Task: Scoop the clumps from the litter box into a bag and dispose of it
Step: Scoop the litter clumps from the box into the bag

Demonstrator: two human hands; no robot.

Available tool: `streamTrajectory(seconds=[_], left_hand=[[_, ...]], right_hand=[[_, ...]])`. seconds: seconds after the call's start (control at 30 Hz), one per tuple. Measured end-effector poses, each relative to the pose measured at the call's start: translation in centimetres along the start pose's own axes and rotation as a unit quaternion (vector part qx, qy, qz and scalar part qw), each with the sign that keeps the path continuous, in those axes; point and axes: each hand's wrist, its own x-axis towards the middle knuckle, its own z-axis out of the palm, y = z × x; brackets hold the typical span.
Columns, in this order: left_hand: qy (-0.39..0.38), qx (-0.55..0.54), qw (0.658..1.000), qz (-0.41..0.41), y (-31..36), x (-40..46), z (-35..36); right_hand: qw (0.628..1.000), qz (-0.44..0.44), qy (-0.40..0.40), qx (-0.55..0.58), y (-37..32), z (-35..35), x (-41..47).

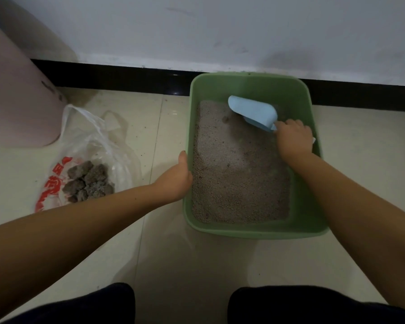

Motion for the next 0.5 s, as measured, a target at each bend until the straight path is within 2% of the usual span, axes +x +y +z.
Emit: streamTrajectory(seconds=[0.2,0.3,0.5], left_hand=[[-0.035,0.04,0.999,-0.013,0.41,-0.11,-0.02],[-0.006,0.016,1.0,0.012,0.26,0.03,-0.19],[-0.005,-0.005,1.0,-0.02,0.17,0.07,0.34]], right_hand=[[0.995,-0.042,0.015,0.094,-0.93,0.19,0.99],[0.991,-0.022,0.008,0.131,-0.78,0.12,1.12],[0.995,-0.037,0.001,0.09,-1.05,0.22,0.95]])
